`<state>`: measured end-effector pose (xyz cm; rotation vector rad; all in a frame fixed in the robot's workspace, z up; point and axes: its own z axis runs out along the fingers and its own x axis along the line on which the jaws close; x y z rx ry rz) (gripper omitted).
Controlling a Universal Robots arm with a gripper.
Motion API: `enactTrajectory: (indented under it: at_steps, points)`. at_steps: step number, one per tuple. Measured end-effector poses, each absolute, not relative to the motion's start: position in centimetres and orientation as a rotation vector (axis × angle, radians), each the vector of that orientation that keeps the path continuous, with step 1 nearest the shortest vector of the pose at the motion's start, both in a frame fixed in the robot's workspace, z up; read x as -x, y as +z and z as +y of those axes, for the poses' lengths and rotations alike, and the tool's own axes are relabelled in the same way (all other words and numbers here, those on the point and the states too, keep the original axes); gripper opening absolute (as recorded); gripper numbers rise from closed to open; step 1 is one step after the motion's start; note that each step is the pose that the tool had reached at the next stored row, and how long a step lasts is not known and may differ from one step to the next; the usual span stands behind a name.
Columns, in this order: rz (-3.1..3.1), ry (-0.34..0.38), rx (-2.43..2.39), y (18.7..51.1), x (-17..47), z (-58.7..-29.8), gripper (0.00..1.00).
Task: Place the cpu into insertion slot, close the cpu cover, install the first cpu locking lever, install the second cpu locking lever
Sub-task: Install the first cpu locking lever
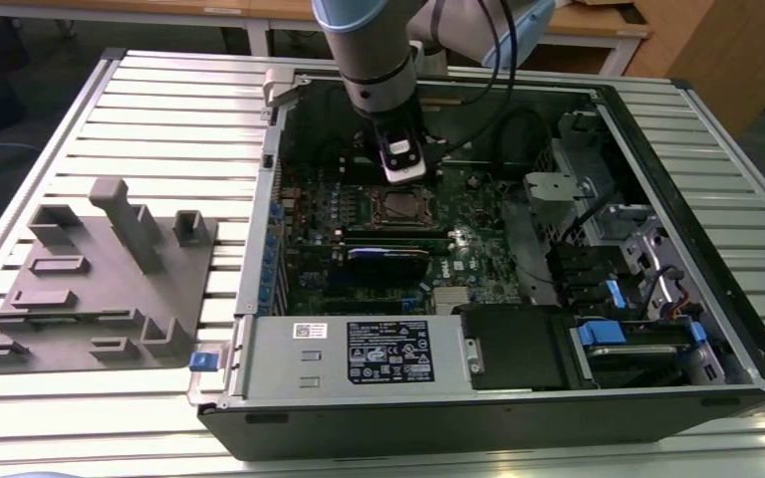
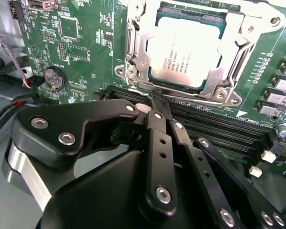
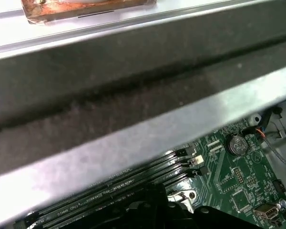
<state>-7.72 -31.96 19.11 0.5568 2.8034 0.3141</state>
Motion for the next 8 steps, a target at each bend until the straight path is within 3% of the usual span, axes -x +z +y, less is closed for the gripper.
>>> enactTrajectory:
  at_steps: [8]
  points:
    - [2.800,0.304,-0.568,19.01,7.47,-31.96,0.11]
